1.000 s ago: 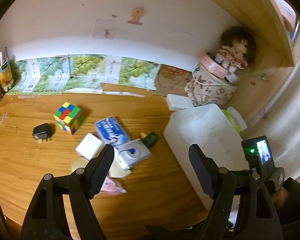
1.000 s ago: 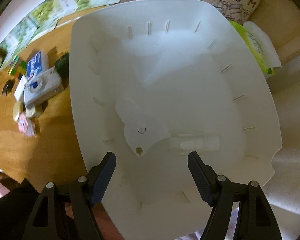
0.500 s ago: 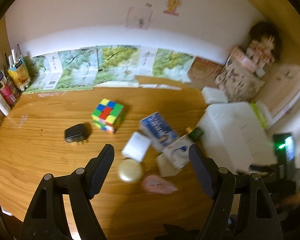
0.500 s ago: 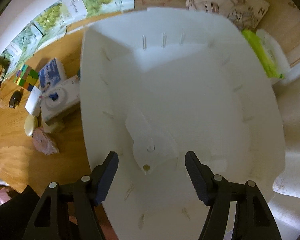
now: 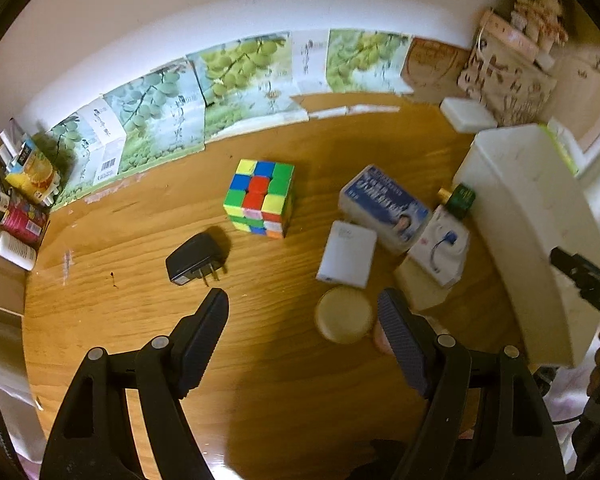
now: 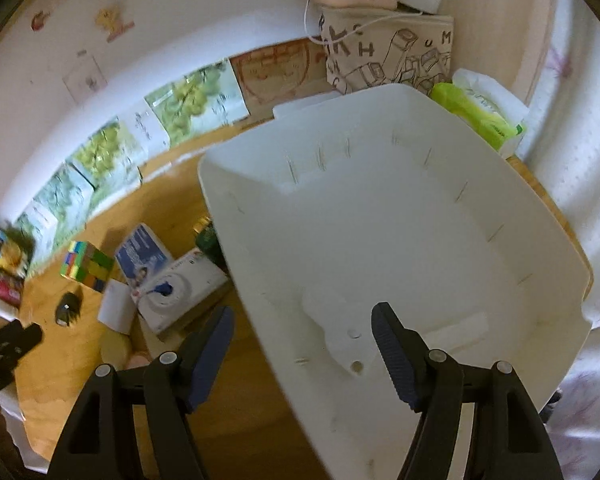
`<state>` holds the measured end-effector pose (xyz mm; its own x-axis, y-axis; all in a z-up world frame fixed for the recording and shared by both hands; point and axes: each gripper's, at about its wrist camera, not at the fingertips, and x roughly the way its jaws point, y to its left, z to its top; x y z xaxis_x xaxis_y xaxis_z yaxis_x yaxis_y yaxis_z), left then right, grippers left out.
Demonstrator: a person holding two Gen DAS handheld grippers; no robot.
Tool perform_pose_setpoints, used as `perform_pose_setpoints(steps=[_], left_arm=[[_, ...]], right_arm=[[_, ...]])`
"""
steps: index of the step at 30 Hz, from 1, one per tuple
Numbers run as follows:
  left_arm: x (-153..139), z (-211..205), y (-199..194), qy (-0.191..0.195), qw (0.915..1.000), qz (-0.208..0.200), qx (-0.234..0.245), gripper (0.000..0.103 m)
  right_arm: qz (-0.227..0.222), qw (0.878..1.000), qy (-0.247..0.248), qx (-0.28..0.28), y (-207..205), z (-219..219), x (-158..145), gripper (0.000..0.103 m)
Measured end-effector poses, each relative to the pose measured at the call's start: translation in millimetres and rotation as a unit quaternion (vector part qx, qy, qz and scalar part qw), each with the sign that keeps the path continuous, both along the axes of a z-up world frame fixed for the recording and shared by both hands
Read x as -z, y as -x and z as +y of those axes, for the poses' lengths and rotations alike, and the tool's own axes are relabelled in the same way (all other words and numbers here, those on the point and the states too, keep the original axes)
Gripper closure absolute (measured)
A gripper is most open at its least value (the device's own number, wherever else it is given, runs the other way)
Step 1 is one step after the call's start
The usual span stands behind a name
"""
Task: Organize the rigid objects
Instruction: 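Move the left tool to the beige compact while the right tool approaches the pink tape dispenser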
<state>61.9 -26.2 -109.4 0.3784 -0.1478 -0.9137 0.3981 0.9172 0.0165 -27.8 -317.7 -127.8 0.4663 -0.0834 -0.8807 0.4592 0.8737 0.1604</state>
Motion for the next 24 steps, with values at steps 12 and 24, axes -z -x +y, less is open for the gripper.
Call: perform_pose_setpoints(steps=[12,24], left_arm=[[41,-9,-20,-0.059,0.994,0.09,0.02,0.023],[70,-26,-33,-0.045,0.9843,0.17,0.013,0.023]], right_arm=[[-0.102,0.992,0.033,-0.062,12,51,-18,0.028],[-0.139,0.97,0.054,-0.195,18,113,-1,0.028]])
